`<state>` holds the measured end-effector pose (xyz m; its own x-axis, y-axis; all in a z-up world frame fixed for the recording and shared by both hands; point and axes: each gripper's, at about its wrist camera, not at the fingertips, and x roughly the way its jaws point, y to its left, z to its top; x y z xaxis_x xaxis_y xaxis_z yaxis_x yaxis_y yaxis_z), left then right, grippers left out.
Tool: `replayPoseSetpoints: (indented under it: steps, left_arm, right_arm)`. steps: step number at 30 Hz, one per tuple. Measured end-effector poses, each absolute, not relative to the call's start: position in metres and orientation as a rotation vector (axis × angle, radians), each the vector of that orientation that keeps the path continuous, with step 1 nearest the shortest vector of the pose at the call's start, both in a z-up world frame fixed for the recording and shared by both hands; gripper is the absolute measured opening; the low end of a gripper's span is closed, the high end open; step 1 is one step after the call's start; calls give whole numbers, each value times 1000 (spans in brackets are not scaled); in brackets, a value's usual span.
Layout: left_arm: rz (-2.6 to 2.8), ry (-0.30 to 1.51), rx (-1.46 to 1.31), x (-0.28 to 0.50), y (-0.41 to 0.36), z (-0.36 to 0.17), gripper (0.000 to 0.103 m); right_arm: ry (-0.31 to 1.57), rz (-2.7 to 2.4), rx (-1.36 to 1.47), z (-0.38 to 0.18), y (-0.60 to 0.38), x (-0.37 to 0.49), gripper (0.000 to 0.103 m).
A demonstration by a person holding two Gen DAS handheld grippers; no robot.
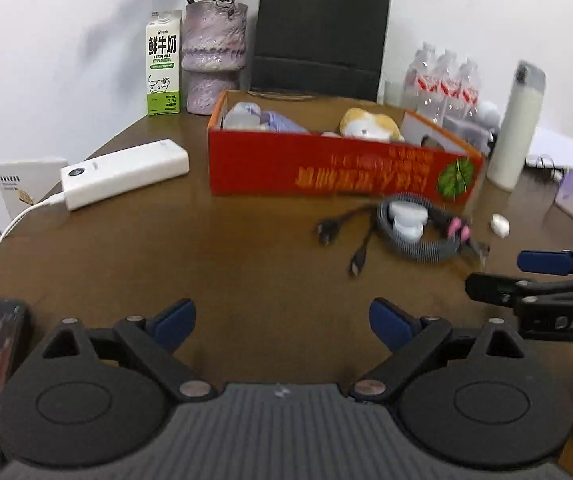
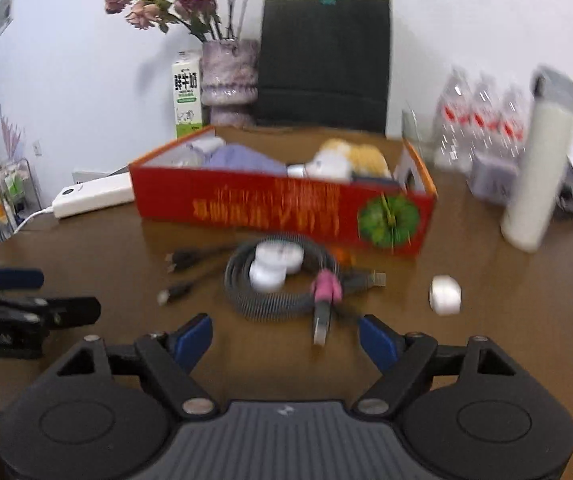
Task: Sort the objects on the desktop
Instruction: 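Open both tools over the box and withdraw them to the table, then grasp the black braided cable with the left tool while the right tool grasps the white square case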
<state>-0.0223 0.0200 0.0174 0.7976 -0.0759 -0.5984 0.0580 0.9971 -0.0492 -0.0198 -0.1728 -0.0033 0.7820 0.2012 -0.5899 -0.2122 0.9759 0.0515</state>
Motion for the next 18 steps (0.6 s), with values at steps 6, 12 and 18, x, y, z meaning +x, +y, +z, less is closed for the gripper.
replayPoseSetpoints:
  steps: [6,12,18]
  left_arm:
    - [-90,615,52,-42,13,8,99]
    - [-77,650,20,-38,15,4,99]
    - [-92,683,29,-32,14,1,99]
  right_arm:
    - [669,246,25,-14,-173,-47,80]
    - [663,214,-9,-20,-167,-56,82]
    - [674,219,-39,-21,-162,-52,88]
